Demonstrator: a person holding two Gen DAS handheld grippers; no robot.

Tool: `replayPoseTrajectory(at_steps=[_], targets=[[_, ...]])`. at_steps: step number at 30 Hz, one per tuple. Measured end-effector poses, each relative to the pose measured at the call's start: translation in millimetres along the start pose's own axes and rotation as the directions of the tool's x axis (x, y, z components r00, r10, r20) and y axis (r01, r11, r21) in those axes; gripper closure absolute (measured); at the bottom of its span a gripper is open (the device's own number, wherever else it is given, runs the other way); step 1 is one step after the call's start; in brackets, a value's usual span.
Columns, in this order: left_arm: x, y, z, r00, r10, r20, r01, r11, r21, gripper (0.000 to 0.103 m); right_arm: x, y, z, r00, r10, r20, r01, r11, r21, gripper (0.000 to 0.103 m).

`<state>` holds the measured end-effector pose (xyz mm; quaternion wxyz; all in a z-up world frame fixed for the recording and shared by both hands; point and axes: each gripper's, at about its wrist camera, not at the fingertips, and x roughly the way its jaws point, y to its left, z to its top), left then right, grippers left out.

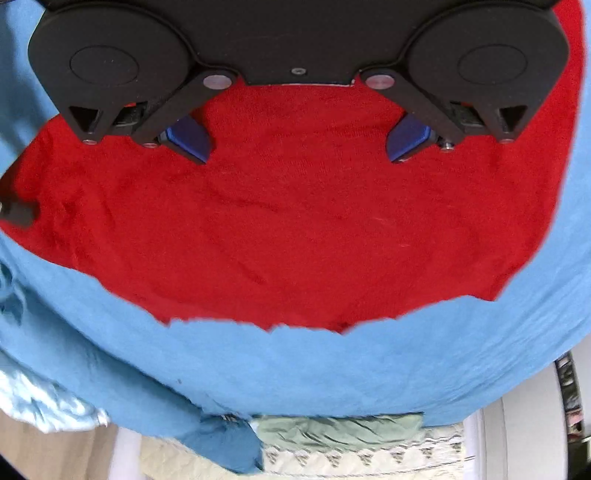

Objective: Fold small clothes

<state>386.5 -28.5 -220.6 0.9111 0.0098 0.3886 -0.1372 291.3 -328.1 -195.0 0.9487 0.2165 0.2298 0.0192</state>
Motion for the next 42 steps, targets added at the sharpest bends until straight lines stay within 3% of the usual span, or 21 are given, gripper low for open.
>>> replayPoseTrajectory(at_steps=[3,6,8,10,13,15,17,20,22,23,24,26,30,33,36,38,40,42], targets=[[-27,24,2,0.997,0.05,0.06,-0.047,0.998,-0.035,0.0,0,38,26,0.985,0.161,0.06,-0.162,0.987,0.002,0.075],[-52,52,0,0.992,0.093,0.082,-0.087,0.994,-0.072,0.0,16,92,40,0.936,0.345,0.066,-0.344,0.939,-0.015,0.075],[-65,69,-7,0.99,0.117,0.076,-0.109,0.989,-0.096,0.0,35,130,39,0.879,0.477,0.008,-0.476,0.879,-0.018,0.075],[-75,82,-20,0.988,0.147,0.053,-0.14,0.983,-0.118,0.0,60,174,24,0.793,0.597,-0.118,-0.605,0.795,-0.039,0.075],[-81,96,-45,0.985,0.172,0.005,-0.169,0.974,-0.148,0.0,102,223,-16,0.694,0.627,-0.353,-0.686,0.725,-0.062,0.075],[-80,99,-60,0.985,0.172,-0.014,-0.172,0.972,-0.16,0.0,131,239,-53,0.644,0.584,-0.494,-0.69,0.722,-0.045,0.075],[-80,98,-71,0.985,0.169,-0.022,-0.17,0.972,-0.165,0.0,149,243,-78,0.623,0.551,-0.555,-0.683,0.729,-0.043,0.075],[-86,94,-78,0.986,0.166,0.003,-0.163,0.974,-0.155,0.0,150,239,-85,0.617,0.566,-0.547,-0.693,0.72,-0.037,0.071],[-91,91,-80,0.986,0.16,0.048,-0.151,0.978,-0.141,0.0,142,232,-72,0.621,0.593,-0.512,-0.7,0.714,-0.022,0.059],[-94,88,-79,0.986,0.153,0.072,-0.142,0.98,-0.137,0.0,135,224,-65,0.64,0.595,-0.486,-0.693,0.721,-0.03,0.033],[-97,87,-79,0.985,0.141,0.098,-0.127,0.982,-0.137,0.0,125,217,-56,0.678,0.592,-0.436,-0.675,0.736,-0.05,0.013],[-102,87,-74,0.983,0.105,0.151,-0.081,0.984,-0.156,0.001,101,199,-43,0.731,0.589,-0.346,-0.65,0.755,-0.089,0.009],[-98,95,-61,0.983,0.052,0.173,-0.01,0.972,-0.235,0.006,63,154,-37,0.847,0.48,-0.229,-0.514,0.848,-0.125,0.005],[-94,102,-60,0.987,0.052,0.155,-0.002,0.951,-0.308,0.01,38,128,-53,0.902,0.383,-0.2,-0.415,0.897,-0.154,0.005],[-95,108,-63,0.988,0.065,0.139,-0.011,0.933,-0.36,0.012,29,119,-71,0.919,0.333,-0.209,-0.368,0.917,-0.156,0.005],[-94,112,-66,0.989,0.049,0.138,0.008,0.921,-0.389,0.019,27,114,-78,0.92,0.326,-0.218,-0.362,0.92,-0.153,0.005],[-92,114,-67,0.99,0.035,0.133,0.023,0.912,-0.41,0.037,31,115,-86,0.922,0.313,-0.227,-0.353,0.921,-0.166,0.005],[-92,115,-65,0.991,0.033,0.133,0.025,0.91,-0.414,0.047,36,111,-86,0.923,0.306,-0.233,-0.349,0.921,-0.172,0.005]])
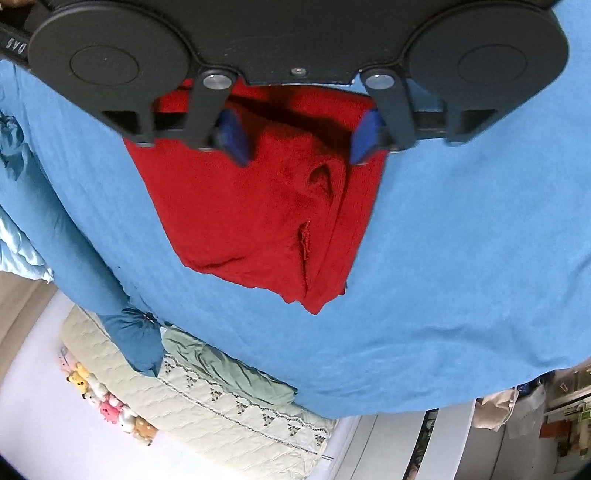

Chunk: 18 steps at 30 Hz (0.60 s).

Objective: Fold small clothes

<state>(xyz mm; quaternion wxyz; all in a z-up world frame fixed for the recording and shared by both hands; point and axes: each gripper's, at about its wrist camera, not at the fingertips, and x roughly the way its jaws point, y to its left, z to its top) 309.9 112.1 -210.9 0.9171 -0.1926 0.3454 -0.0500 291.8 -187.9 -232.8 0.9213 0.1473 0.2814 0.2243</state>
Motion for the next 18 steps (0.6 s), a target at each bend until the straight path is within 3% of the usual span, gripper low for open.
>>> replayPoseTrajectory(at_steps=[6,9,12,14,18], targets=[[4,-3,6,1.0,0.009,0.003,-0.009,1.0,0.023,0.048,-3,-2,1,1.0,0.015,0.023,-0.014,1.0,-0.002,0.005],[19,5,8,0.999,-0.024,-0.039,0.023,0.999,-0.045,0.051,-2,-2,0,1.0,0.015,0.021,-0.015,1.0,-0.005,0.005],[27,4,14,0.998,-0.042,-0.039,0.04,0.998,-0.057,0.091,-3,-2,0,1.0,0.01,0.019,-0.009,1.0,-0.011,0.005],[23,-3,20,0.999,-0.038,-0.01,0.038,0.999,-0.015,0.094,-4,-2,2,1.0,0.005,0.022,-0.004,1.0,-0.013,0.005],[-22,-20,28,0.987,0.0,0.164,-0.016,0.995,0.101,0.096,-7,-3,4,0.999,-0.001,0.034,0.001,1.0,-0.016,0.005]])
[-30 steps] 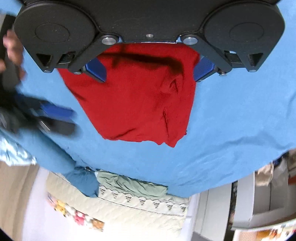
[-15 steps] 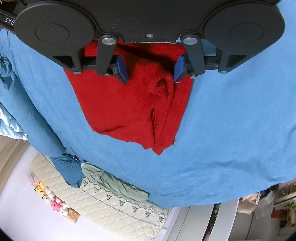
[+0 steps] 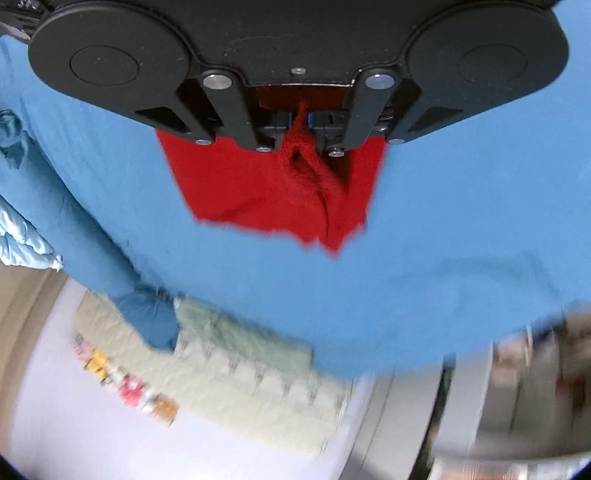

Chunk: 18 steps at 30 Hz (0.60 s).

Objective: Fold small clothes

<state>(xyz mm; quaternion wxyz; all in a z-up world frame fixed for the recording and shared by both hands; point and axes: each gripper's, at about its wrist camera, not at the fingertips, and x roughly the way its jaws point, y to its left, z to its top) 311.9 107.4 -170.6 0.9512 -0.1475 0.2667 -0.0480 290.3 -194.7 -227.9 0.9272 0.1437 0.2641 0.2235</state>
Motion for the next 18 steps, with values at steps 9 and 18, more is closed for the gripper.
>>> replayPoseTrajectory(at_steps=[9,18], targets=[[9,30,-64,0.991,0.122,-0.047,-0.123,0.992,-0.011,0.087,10,11,-10,0.996,-0.074,-0.053,0.069,0.992,-0.105,0.005],[9,26,-59,0.989,0.143,-0.025,-0.142,0.988,0.055,0.039,29,34,-30,0.975,-0.216,-0.042,0.198,0.945,-0.26,0.008]])
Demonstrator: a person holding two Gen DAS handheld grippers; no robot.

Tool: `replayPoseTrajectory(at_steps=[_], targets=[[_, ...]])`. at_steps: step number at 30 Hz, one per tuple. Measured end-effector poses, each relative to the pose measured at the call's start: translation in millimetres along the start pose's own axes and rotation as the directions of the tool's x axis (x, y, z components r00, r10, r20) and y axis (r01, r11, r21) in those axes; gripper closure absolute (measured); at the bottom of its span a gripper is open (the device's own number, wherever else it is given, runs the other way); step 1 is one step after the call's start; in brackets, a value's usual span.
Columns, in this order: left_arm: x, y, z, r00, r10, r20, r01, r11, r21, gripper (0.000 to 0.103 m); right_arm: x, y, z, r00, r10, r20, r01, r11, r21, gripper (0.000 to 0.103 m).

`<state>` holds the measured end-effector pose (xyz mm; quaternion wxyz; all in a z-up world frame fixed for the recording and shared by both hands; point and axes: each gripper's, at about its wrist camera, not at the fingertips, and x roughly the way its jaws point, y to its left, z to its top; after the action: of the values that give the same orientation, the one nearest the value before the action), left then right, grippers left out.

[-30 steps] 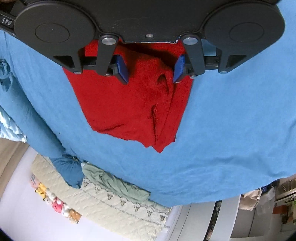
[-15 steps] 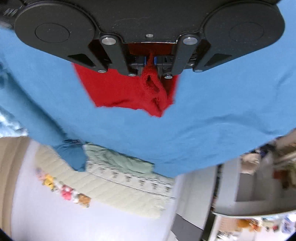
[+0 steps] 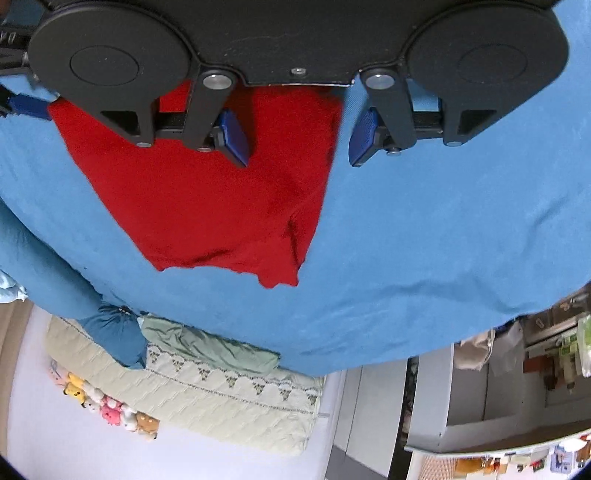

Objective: Fold small clothes

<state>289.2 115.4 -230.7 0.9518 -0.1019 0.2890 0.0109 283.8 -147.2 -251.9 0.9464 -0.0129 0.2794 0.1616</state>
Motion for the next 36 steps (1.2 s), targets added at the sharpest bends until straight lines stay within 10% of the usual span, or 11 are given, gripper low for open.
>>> replayPoseTrajectory(at_steps=[3,8,12,16,21,29,31,32,33,36], targets=[[7,4,-2,1.0,0.009,-0.026,-0.009,1.0,0.009,0.037,5,-12,-2,0.987,-0.149,-0.052,0.151,0.987,0.052,0.009],[12,8,-4,0.998,0.004,-0.056,-0.003,1.0,0.021,0.036,3,-22,-6,0.991,-0.106,-0.086,0.111,0.992,0.067,0.009],[-7,9,16,0.998,-0.038,-0.057,0.037,0.999,-0.016,0.037,-15,-35,10,0.991,0.042,-0.129,-0.028,0.993,0.112,0.009],[-9,9,50,0.992,-0.123,-0.032,0.124,0.992,0.026,0.001,-28,-65,52,0.974,0.202,-0.106,-0.172,0.956,0.239,0.004],[48,26,85,0.961,-0.242,-0.134,0.237,0.97,-0.055,0.002,17,-89,94,0.956,0.255,-0.146,-0.184,0.907,0.38,0.0],[104,30,80,0.918,-0.313,-0.242,0.295,0.949,-0.11,0.026,97,-76,74,0.937,0.311,-0.158,-0.209,0.863,0.46,0.002],[109,23,74,0.914,-0.319,-0.251,0.305,0.948,-0.094,0.043,101,-71,74,0.939,0.313,-0.142,-0.222,0.868,0.444,0.018],[110,18,74,0.916,-0.312,-0.252,0.301,0.95,-0.082,0.048,107,-71,77,0.93,0.339,-0.141,-0.242,0.854,0.46,0.043],[110,14,74,0.913,-0.318,-0.256,0.309,0.948,-0.078,0.065,108,-72,78,0.929,0.345,-0.136,-0.242,0.843,0.481,0.051],[100,3,81,0.917,-0.312,-0.249,0.304,0.95,-0.069,0.073,98,-74,86,0.932,0.343,-0.116,-0.254,0.848,0.465,0.063]])
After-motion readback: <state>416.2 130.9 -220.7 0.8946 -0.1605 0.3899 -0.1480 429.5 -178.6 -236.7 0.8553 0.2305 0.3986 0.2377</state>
